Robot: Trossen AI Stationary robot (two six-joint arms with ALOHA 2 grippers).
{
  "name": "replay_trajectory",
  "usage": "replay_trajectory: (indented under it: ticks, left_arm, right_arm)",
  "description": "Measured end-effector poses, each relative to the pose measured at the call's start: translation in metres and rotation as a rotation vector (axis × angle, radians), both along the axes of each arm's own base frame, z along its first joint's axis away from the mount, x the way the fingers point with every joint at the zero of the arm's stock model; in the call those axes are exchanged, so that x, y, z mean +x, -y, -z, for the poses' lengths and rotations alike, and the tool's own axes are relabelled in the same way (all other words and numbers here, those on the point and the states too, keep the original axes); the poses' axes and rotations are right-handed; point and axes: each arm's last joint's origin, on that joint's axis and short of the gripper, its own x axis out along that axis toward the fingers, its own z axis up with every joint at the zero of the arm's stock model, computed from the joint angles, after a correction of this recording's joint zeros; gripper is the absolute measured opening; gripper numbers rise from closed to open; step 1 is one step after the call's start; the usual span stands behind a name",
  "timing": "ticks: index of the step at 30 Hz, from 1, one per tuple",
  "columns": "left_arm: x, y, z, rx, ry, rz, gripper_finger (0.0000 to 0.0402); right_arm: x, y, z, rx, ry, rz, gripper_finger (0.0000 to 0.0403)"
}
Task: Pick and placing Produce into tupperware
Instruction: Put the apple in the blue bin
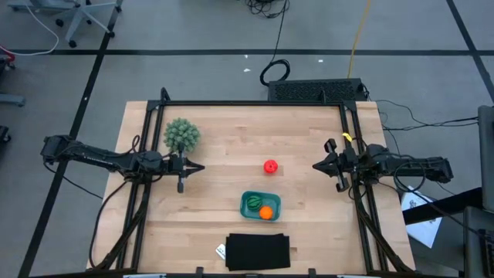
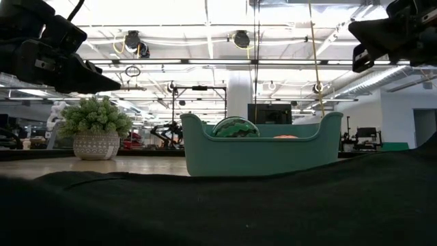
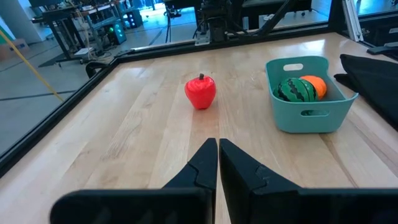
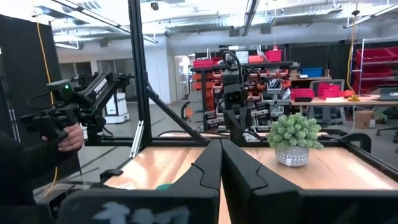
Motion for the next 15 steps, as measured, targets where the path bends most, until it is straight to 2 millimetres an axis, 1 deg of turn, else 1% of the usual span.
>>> replay_trajectory:
  ticks: [6, 15]
  left_arm:
    - [0.0, 0.0, 0.0001, 0.012, -0.001, 0.003, 0.0021]
    - [-0.0003, 0.0, 0.0015, -0.011, -0.016, -0.001, 0.0021]
  right_arm:
    - [-0.0001, 0.0, -0.0005, -0.004, 0.007, 0.002, 0.0]
    - [0.0, 0.0009, -0.0005, -0.092, 0.02, 0.052, 0.0]
